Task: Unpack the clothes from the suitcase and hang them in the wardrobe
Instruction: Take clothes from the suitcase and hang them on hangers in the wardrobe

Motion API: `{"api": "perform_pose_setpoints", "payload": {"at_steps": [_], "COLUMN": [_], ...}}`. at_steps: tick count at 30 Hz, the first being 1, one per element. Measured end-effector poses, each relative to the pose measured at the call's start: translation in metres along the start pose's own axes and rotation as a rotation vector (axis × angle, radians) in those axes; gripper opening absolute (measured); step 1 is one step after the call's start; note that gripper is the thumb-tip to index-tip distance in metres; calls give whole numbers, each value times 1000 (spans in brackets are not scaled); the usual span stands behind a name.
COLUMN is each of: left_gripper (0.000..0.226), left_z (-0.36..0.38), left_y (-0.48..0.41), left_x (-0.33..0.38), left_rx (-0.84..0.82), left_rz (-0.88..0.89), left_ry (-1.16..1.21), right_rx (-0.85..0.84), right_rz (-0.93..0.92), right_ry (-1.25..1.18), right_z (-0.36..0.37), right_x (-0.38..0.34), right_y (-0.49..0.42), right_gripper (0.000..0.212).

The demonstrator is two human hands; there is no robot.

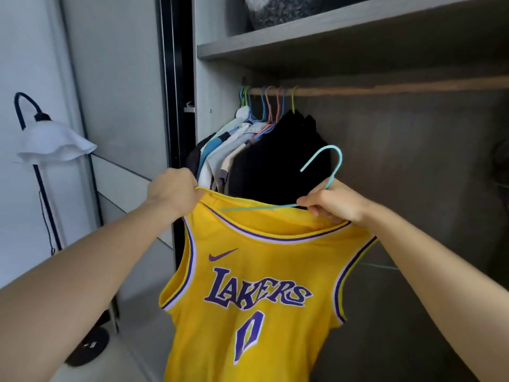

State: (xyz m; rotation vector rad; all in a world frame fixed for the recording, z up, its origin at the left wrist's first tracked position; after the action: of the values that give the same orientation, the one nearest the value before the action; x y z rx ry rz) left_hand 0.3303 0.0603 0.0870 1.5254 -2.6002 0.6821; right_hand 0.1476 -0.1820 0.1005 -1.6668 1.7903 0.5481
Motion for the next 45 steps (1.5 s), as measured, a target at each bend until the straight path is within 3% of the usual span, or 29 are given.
{"api": "perform_pose_setpoints", "payload": {"at_steps": [8, 11, 12, 15, 16, 18, 20, 23, 25, 28, 32, 34, 37, 42, 45], "left_gripper": [21, 34, 35, 10, 18, 35, 27, 29, 27, 41, 37, 34, 7, 17, 9], "left_z": [-2, 1, 1, 4, 6, 17, 26, 35, 37, 35, 28, 29, 29, 27, 33], "left_y": [5, 11, 12, 13, 12, 10, 14, 18, 14, 8, 5, 3, 0, 1, 4], "left_x": [16, 33, 37, 38, 37, 31, 31, 29, 22, 8, -2, -5, -6, -10, -9], "left_rx": [-167, -225, -227, -283, -310, -280, -174, -126, -54, 24, 44, 17, -53, -307, -296], "left_rz": [49, 91, 123, 255, 281, 331, 403, 489, 469, 427, 387, 381, 386, 421, 377], "left_ry": [364, 384, 384, 452, 466, 332, 189, 356, 418, 418, 446, 504, 669, 827, 886], "right_rx": [-87, -161, -138, -32, -13, -2, -13, -10, -5, -51, 63, 121, 70, 118, 112], "right_rz": [5, 5, -1, -14, -20, -40, -64, -110, -85, 63, 172, 169, 174, 183, 181], "right_ry": [-107, -85, -97, -114, -118, -113, -94, -93, -87, -47, -143, -167, -155, -71, -65], "right_z": [-1, 15, 15, 9, 7, 5, 5, 0, -8, -22, -31, -34, -40, -55, -52], "right_x": [-20, -26, -28, -31, -31, -29, -28, -26, -17, 12, 46, 52, 49, 43, 40], "right_y": [-11, -16, -18, -19, -18, -17, -15, -11, -3, 14, 29, 30, 31, 38, 42], "right_gripper": [33, 34, 34, 36, 37, 36, 36, 33, 23, 23, 20, 24, 35, 35, 35]}}
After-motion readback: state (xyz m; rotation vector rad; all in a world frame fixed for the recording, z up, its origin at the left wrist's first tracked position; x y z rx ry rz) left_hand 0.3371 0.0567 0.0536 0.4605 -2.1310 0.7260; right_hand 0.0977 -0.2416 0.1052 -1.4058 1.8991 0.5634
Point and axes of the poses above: each hand's wrist, its own y-axis away from the middle knuckle, its own z-axis out of the palm, x = y × z, the point moved 1 cm from there along -y, towards the middle knuckle, and after that the axes turned 10 degrees about -x, right-handed, at the moved point
